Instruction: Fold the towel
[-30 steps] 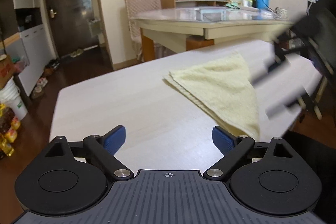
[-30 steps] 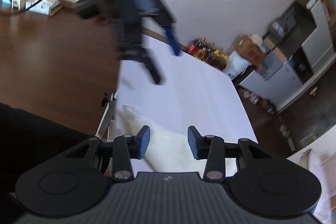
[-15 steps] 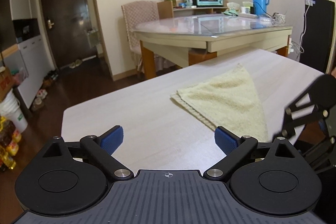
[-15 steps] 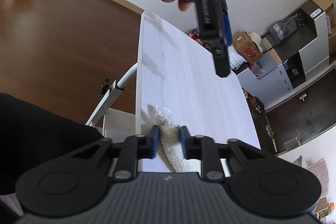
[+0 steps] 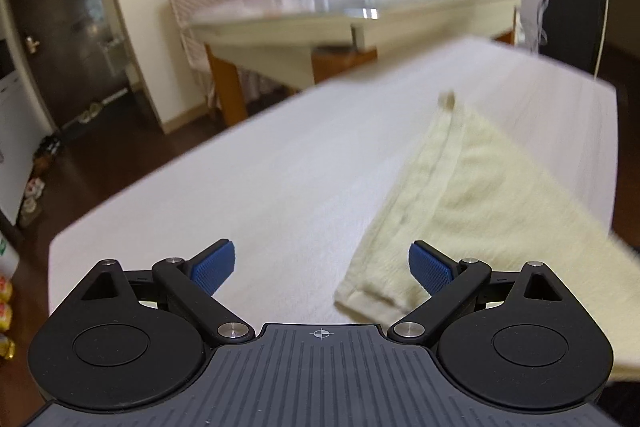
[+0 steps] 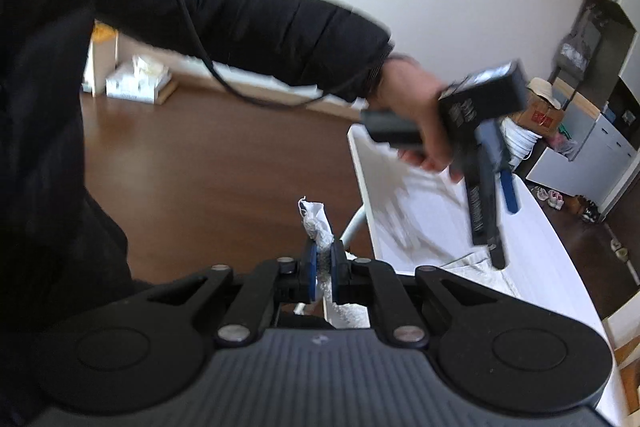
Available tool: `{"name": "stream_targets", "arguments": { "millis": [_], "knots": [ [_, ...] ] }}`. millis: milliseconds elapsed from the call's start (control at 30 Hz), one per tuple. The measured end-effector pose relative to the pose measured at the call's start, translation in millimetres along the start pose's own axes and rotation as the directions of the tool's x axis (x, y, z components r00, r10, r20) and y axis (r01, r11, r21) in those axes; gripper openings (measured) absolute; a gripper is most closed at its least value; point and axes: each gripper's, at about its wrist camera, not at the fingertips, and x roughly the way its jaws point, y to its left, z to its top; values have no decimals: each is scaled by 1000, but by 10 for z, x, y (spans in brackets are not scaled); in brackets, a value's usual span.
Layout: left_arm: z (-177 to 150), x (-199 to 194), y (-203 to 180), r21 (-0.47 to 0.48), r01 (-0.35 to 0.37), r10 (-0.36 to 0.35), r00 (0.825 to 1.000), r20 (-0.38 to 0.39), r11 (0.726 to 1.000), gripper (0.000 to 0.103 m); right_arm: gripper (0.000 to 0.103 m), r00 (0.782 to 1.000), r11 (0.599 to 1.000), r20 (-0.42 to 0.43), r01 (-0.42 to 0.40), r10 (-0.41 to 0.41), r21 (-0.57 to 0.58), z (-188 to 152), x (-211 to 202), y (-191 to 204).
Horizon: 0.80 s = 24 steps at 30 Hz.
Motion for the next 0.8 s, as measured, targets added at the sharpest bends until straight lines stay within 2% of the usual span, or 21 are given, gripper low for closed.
{"name": "stream_targets", "arguments": {
  "millis": [100, 200, 300, 333, 433, 467, 500, 533, 667, 733, 800],
  "knots": [
    [-57, 23, 16, -4, -2, 2, 1000, -15, 1000, 97, 7, 998, 997, 66, -8, 3, 75, -34, -183, -181],
    [-30, 23, 37, 0, 1, -1, 999, -37, 1000, 97, 7, 989, 982, 148, 0, -28, 188, -95, -422, -481],
    [39, 67, 72, -2, 10, -10, 998, -58, 1000, 97, 7, 961, 929, 241, 41, -138, 368, -284, -733, -1015],
    [65, 64, 119, -33, 12, -13, 999, -44, 999, 97, 7, 947, 891, 263, 49, -186, 451, -412, -827, -1278],
    [114, -20, 290, -149, 4, 1, 1000, 30, 989, 97, 7, 929, 783, 259, 50, -264, 620, -780, -932, -1768],
    [137, -60, 339, -168, -17, 28, 998, 58, 986, 97, 7, 925, 728, 244, 50, -292, 683, -948, -950, -1949],
    [158, -98, 384, -185, -36, 52, 995, 85, 982, 97, 7, 924, 657, 218, 46, -314, 753, -1158, -942, -2151],
    [169, -112, 390, -184, -36, 54, 994, 93, 982, 97, 7, 927, 593, 187, 46, -325, 804, -1346, -915, -2307],
    [209, -107, 287, -137, -33, 47, 994, 103, 990, 97, 7, 944, 478, 108, 59, -313, 876, -1741, -764, -2576],
    [208, -87, 200, -110, -16, 27, 994, 106, 994, 97, 7, 947, 433, 80, 66, -311, 899, -1867, -696, -2635],
    [205, -53, 118, -86, -3, 12, 994, 104, 996, 97, 7, 952, 418, 64, 71, -300, 906, -1900, -591, -2627]
  ]
}}
